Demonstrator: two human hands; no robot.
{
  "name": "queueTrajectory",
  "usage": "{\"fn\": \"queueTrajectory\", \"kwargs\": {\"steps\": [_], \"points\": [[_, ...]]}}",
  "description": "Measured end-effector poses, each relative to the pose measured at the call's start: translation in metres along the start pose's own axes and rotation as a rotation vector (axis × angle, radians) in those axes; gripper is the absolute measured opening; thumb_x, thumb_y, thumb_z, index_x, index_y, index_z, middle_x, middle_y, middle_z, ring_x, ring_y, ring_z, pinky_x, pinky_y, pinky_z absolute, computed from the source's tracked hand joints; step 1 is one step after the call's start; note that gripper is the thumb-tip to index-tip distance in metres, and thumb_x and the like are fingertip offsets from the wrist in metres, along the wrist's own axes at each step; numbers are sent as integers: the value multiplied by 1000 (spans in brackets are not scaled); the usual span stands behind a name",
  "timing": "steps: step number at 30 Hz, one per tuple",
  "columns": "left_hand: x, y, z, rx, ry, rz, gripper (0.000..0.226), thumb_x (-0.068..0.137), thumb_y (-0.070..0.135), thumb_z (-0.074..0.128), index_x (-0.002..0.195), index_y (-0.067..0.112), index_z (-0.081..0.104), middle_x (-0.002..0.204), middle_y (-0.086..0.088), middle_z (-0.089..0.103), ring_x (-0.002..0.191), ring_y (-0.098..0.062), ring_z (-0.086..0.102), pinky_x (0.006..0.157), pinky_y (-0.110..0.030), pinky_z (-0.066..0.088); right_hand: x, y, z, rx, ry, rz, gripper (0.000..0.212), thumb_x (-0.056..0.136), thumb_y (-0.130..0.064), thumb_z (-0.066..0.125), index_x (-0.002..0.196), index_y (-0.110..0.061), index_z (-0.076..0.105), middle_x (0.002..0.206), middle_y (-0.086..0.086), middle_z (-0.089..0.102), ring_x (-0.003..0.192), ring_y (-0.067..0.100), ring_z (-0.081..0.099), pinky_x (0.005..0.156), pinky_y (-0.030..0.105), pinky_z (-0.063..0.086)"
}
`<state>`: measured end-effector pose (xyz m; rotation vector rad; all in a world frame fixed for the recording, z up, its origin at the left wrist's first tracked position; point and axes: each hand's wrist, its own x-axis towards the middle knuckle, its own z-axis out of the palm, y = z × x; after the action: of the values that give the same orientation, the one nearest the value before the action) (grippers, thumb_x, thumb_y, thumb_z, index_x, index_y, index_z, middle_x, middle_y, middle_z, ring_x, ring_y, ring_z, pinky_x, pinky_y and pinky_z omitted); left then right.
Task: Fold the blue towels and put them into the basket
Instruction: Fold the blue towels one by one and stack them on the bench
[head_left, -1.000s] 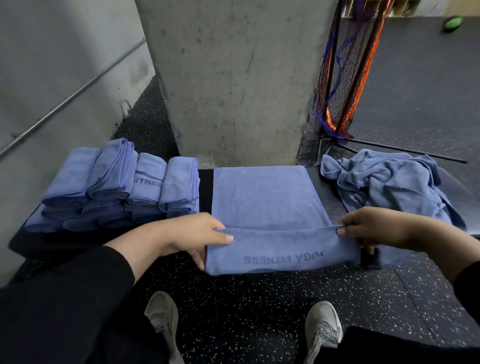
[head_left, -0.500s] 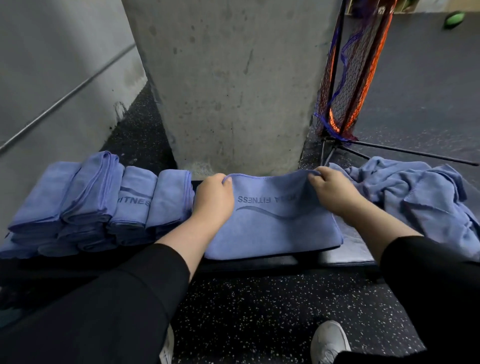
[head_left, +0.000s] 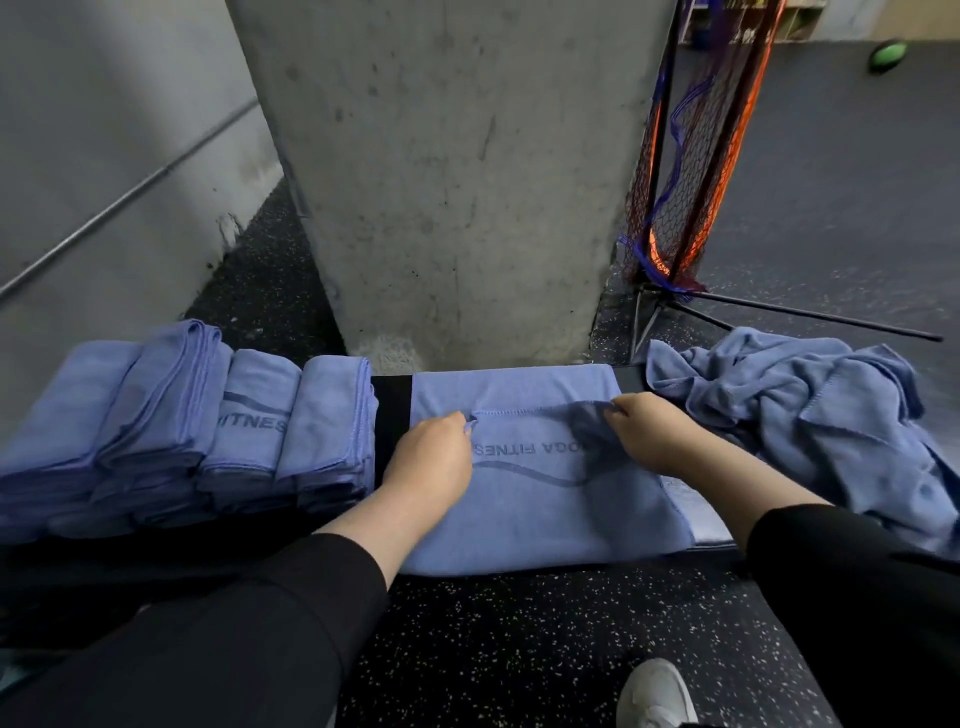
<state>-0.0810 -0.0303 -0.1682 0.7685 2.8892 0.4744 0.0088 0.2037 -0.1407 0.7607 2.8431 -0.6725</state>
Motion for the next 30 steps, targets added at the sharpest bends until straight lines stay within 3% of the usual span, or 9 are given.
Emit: {"fn": "queueTrajectory", "kwargs": {"steps": [7, 10, 12, 15, 20, 22, 23, 26, 30], "points": [[-62, -6, -9, 158, -104, 93, 21, 106, 17, 34, 103, 13, 54, 108, -12, 65, 99, -35, 61, 73, -36, 38, -53, 17, -8, 51, -202, -14, 30, 100, -21, 49, 89, 4, 62, 83, 17, 61, 76, 22, 53, 74, 39, 52], [-68, -9, -18, -30, -112, 26, 26, 106, 20, 37, 84, 14, 47, 98, -16, 65, 93, -36, 59, 70, -36, 34, -62, 24, -7, 197, -171, -20, 29, 100, -19, 53, 86, 4, 63, 73, 10, 56, 70, 16, 50, 73, 43, 56], [-64, -6, -28, -216, -73, -59, 35, 104, 19, 40, 69, 13, 37, 79, -13, 55, 79, -32, 51, 66, -38, 31, -64, 21, -14, 525, -161, 40, 25, 99, -11, 52, 93, 6, 68, 79, 13, 61, 72, 18, 55, 64, 36, 54], [-52, 3, -47, -542, 70, -203, 29, 97, 13, 42, 68, 6, 38, 69, -8, 41, 69, -23, 36, 62, -36, 27, -59, 10, -30, 784, -32, 57, 25, 98, -10, 50, 98, 7, 69, 87, 10, 66, 81, 18, 55, 68, 31, 43], [-17, 10, -58, -757, 233, -323, 30, 101, 19, 37, 73, 7, 42, 72, -17, 47, 68, -34, 40, 64, -39, 37, -20, -3, -34, 643, 220, 56, 28, 99, -27, 50, 94, -11, 73, 93, 7, 73, 93, 25, 64, 91, 41, 50], [-1, 11, -49, -747, 221, -344, 29, 103, 20, 36, 75, 21, 43, 83, -23, 52, 75, -33, 50, 65, -37, 37, -5, -8, -28, 530, 248, 48, 30, 101, -29, 49, 90, -10, 69, 81, 3, 66, 85, 24, 58, 82, 37, 47], [6, 12, -42, -734, 213, -353, 33, 104, 20, 36, 89, 15, 64, 90, -23, 59, 85, -36, 58, 67, -36, 38, 2, -10, -24, 499, 238, 37, 31, 102, -29, 48, 88, -8, 67, 75, 3, 62, 79, 23, 54, 75, 35, 44], [21, 16, -25, -628, 161, -355, 35, 107, 19, 36, 84, 1, 57, 110, -25, 64, 107, -41, 60, 68, -40, 38, 15, -14, -9, 379, 159, 20, 35, 104, -25, 46, 80, -5, 61, 68, 8, 54, 68, 20, 46, 59, 34, 31], [31, 15, -5, -464, 72, -310, 38, 108, 18, 34, 95, -7, 59, 110, -26, 64, 105, -40, 59, 69, -40, 37, 29, -9, 5, 253, 134, 27, 40, 104, -22, 45, 64, -14, 43, 60, 2, 44, 65, 21, 42, 55, 36, 27]]}}
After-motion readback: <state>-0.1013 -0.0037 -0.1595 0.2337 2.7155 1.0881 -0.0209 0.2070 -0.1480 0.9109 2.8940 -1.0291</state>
